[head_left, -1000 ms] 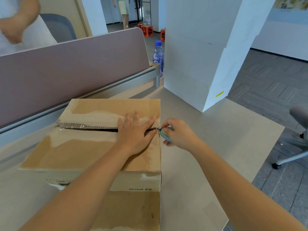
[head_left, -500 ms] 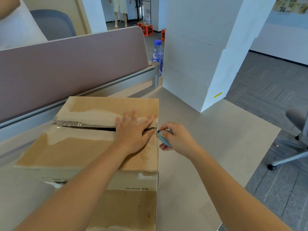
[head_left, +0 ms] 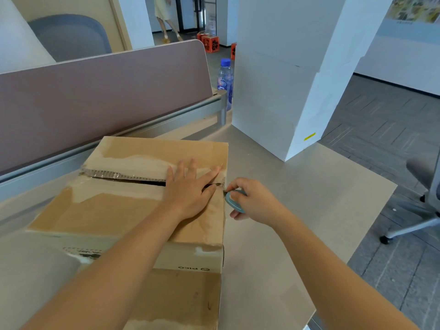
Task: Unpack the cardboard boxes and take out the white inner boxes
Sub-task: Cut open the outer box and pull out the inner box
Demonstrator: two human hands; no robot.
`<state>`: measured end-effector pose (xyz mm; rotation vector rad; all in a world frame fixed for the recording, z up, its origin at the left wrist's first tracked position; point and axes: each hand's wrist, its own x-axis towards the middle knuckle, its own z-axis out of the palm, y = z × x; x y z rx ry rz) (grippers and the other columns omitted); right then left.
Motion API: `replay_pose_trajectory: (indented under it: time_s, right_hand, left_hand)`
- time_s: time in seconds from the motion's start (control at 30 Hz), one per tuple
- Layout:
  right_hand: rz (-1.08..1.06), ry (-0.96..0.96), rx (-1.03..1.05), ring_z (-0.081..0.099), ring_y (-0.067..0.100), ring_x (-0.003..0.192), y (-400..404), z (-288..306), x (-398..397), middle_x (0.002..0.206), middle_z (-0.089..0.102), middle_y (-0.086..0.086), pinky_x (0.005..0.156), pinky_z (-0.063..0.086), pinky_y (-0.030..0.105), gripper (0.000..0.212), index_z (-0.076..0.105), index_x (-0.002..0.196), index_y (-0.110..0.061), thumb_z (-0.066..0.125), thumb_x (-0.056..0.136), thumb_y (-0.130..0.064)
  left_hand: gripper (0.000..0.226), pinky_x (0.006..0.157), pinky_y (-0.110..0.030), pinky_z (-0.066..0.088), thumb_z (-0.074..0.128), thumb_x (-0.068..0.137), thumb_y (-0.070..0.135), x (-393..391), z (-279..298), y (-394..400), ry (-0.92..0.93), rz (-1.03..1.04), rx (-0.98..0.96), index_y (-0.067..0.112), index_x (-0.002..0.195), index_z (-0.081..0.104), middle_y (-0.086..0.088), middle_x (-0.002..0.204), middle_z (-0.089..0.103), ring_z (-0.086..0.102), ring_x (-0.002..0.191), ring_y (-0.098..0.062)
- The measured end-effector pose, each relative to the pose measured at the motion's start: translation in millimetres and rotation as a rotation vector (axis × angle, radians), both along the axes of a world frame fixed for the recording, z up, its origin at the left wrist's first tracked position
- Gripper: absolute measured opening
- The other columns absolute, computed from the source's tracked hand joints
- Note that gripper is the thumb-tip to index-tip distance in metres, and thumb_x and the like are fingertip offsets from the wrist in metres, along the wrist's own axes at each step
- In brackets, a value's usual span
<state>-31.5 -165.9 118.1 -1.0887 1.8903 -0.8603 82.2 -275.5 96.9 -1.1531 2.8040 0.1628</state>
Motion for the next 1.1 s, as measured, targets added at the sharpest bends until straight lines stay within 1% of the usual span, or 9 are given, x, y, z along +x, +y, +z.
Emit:
replay_pose_trajectory:
  time_s: [0.13,0.3,0.4,0.5,0.63,0.77,0.83,0.97,1.1]
  right_hand:
    - [0.038,0.016,0.019,0.059,0.012,0.061,6,7,-6,0.081,0.051,-0.001,0.065,0.054,0.024,0.011,0.049,0.097,-0.015,0.038,0.097,-0.011]
    - [-0.037,0.124,-0.058,0.055,0.018,0.074,14,9,-28,0.093,0.05,0.0,0.075,0.05,0.037,0.013,0.05,0.106,-0.013,0.042,0.096,-0.014]
    - [-0.064,0.217,-0.068,0.046,0.018,0.088,17,1,-51,0.101,0.046,0.002,0.069,0.039,0.026,0.024,0.048,0.118,-0.009,0.048,0.094,-0.017]
    - [-0.089,0.186,-0.073,0.045,0.018,0.082,21,-6,-78,0.087,0.049,0.001,0.057,0.035,0.023,0.009,0.051,0.1,-0.01,0.052,0.092,-0.012]
    - [-0.041,0.172,-0.067,0.045,0.019,0.079,35,-14,-120,0.073,0.044,-0.005,0.055,0.034,0.021,0.006,0.052,0.094,-0.01,0.055,0.089,-0.008]
    - [0.028,0.176,-0.051,0.044,0.016,0.072,57,-26,-164,0.072,0.044,-0.006,0.052,0.033,0.02,0.008,0.05,0.091,-0.013,0.056,0.088,-0.008]
    - [0.077,0.221,-0.039,0.045,0.016,0.075,66,-35,-182,0.072,0.044,-0.007,0.054,0.032,0.018,0.01,0.057,0.098,-0.01,0.058,0.088,-0.01]
    - [0.148,0.259,0.064,0.047,0.017,0.085,83,-64,-204,0.088,0.05,0.002,0.063,0.035,0.025,0.024,0.058,0.111,-0.005,0.058,0.089,-0.014]
    - [0.182,0.225,0.167,0.045,0.016,0.09,104,-93,-221,0.098,0.048,0.004,0.072,0.033,0.021,0.032,0.054,0.116,-0.003,0.061,0.088,-0.015]
  left_hand:
    - [0.048,0.116,-0.048,-0.003,0.018,0.098,0.049,0,1,0,0.004,-0.001,-0.006,0.049,0.144,0.002,-0.007,0.158,-0.009,-0.01,0.144,-0.031]
    - [0.047,0.116,-0.047,0.003,0.022,0.098,0.048,-2,9,-1,0.033,0.024,0.044,0.047,0.144,0.014,-0.005,0.158,0.0,-0.002,0.145,-0.027]
    - [0.043,0.113,-0.047,0.018,0.029,0.097,0.045,-17,20,2,0.09,0.095,0.078,0.032,0.137,0.041,-0.008,0.147,0.031,0.022,0.137,-0.027]
    - [0.037,0.101,-0.036,0.032,0.039,0.095,0.041,-38,32,18,0.129,0.083,0.004,0.016,0.117,0.057,-0.006,0.123,0.049,0.04,0.122,-0.026]
    - [0.044,0.103,-0.032,0.03,0.043,0.096,0.036,-72,36,55,0.172,0.084,-0.004,0.012,0.133,0.046,-0.007,0.137,0.045,0.037,0.128,-0.024]
    - [0.042,0.098,-0.028,0.03,0.045,0.094,0.035,-113,15,95,0.125,0.142,0.004,0.009,0.126,0.048,-0.008,0.131,0.048,0.04,0.124,-0.022]
    - [0.046,0.099,-0.028,0.033,0.044,0.094,0.037,-131,-2,113,0.082,0.158,0.042,0.009,0.13,0.046,-0.008,0.132,0.048,0.041,0.124,-0.021]
    - [0.049,0.104,-0.033,0.032,0.041,0.095,0.04,-149,-35,146,0.049,0.198,0.126,0.011,0.134,0.042,-0.007,0.137,0.045,0.037,0.128,-0.023]
    - [0.05,0.103,-0.031,0.031,0.042,0.095,0.04,-165,-64,171,0.013,0.205,0.177,0.012,0.137,0.039,-0.008,0.138,0.043,0.036,0.128,-0.023]
